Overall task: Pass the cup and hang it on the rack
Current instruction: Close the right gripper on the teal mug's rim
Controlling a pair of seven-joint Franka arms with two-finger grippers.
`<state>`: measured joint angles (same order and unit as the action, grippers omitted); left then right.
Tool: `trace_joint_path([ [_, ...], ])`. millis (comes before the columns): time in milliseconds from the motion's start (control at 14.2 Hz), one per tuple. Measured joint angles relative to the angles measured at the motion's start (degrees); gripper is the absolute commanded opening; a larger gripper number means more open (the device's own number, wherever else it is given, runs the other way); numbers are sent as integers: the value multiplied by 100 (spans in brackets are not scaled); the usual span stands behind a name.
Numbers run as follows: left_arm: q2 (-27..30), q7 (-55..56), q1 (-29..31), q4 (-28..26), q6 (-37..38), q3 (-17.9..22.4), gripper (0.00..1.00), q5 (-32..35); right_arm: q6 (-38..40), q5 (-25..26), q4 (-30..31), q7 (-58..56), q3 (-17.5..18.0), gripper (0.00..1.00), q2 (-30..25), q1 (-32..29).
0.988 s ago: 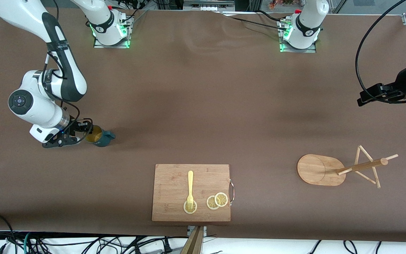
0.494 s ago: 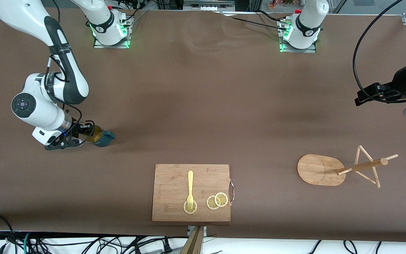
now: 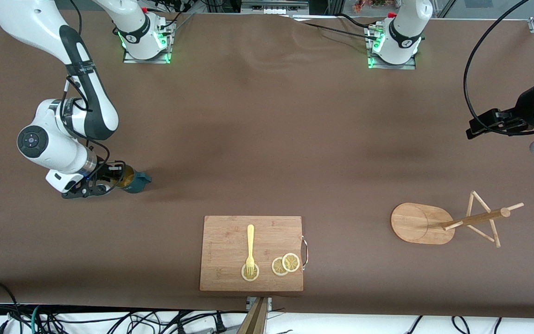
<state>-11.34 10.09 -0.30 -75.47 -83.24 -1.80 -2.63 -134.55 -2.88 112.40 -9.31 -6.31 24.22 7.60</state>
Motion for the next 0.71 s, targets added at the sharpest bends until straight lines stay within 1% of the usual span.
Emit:
trace_joint_path([
  [141, 6, 0, 1, 0, 3, 5, 100, 0, 0, -2, 0, 0, 0, 2, 0, 0],
  [212, 7, 0, 1, 0, 11, 6, 100, 0, 0, -2, -1, 0, 0, 0, 0, 0],
  [494, 7, 0, 1, -3, 20, 8, 100, 0, -2, -8, -26, -6, 1, 0, 3, 1],
  [706, 7, 0, 8, -6, 23, 15, 100, 0, 102, -8, -228, -13, 28, 0, 3, 59],
])
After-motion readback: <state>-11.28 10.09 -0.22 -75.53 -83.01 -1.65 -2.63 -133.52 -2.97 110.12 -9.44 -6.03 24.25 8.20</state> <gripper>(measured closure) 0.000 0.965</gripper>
